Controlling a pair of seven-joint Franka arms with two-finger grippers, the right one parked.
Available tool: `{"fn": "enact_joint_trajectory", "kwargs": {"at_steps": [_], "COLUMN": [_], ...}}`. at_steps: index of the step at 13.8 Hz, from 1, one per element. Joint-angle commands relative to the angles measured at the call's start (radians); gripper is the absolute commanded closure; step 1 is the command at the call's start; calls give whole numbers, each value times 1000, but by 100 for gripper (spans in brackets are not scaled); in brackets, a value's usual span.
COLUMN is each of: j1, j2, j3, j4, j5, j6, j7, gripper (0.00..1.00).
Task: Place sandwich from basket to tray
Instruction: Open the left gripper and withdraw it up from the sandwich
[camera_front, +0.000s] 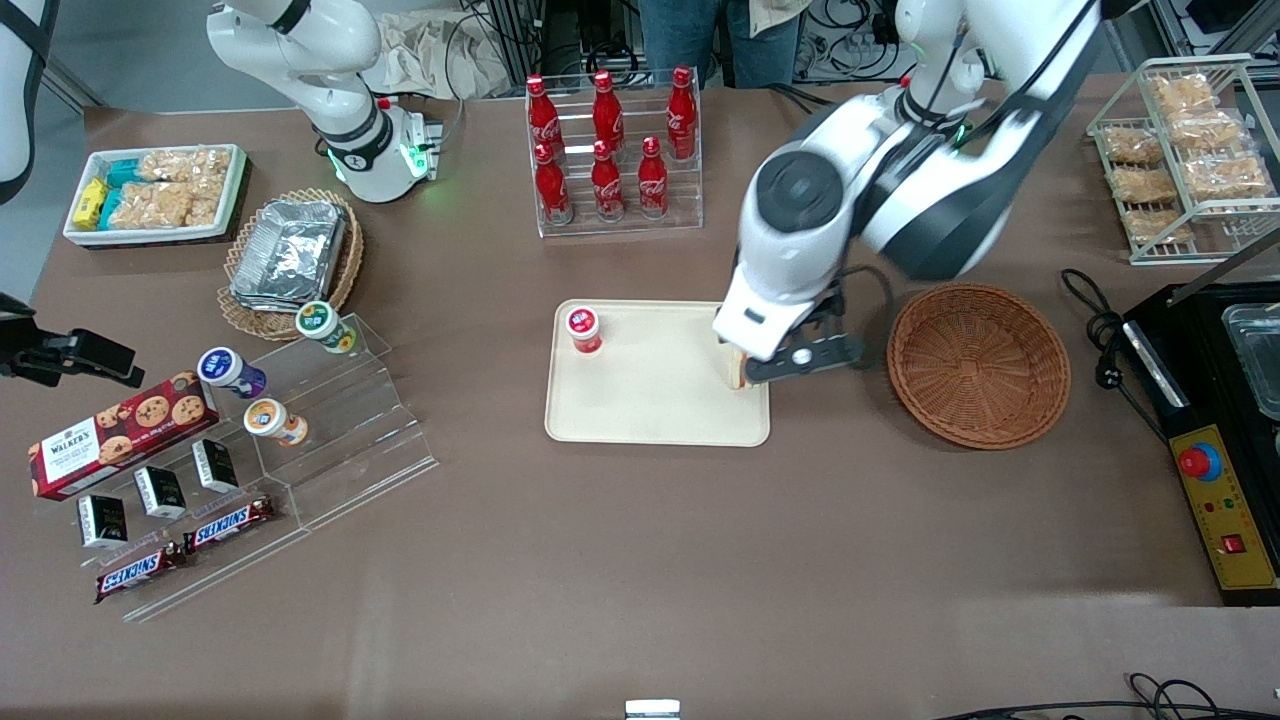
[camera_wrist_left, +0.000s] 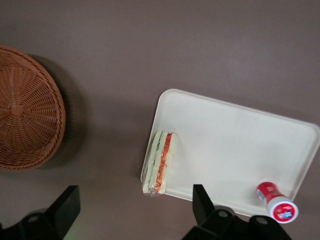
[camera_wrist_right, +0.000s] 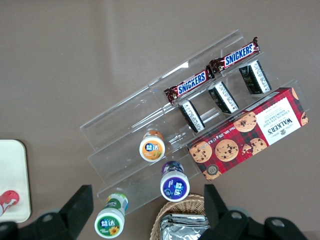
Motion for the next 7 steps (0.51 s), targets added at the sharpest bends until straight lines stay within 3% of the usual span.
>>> {"fn": "enact_joint_trajectory", "kwargs": {"at_steps": [1,3,5,6,7], "j1": [87,201,279,264,182], "j2": [-120,-193,-239,-250,-263], "j3": [1,1,11,83,208], "j4": [2,1,-8,-21,-24], "j5": [-125,-215,-234,-234,-242], "j6": [-65,-131,-185,-183,-179], "j7": [182,374,470,484,537], "gripper": [0,0,0,0,0]}}
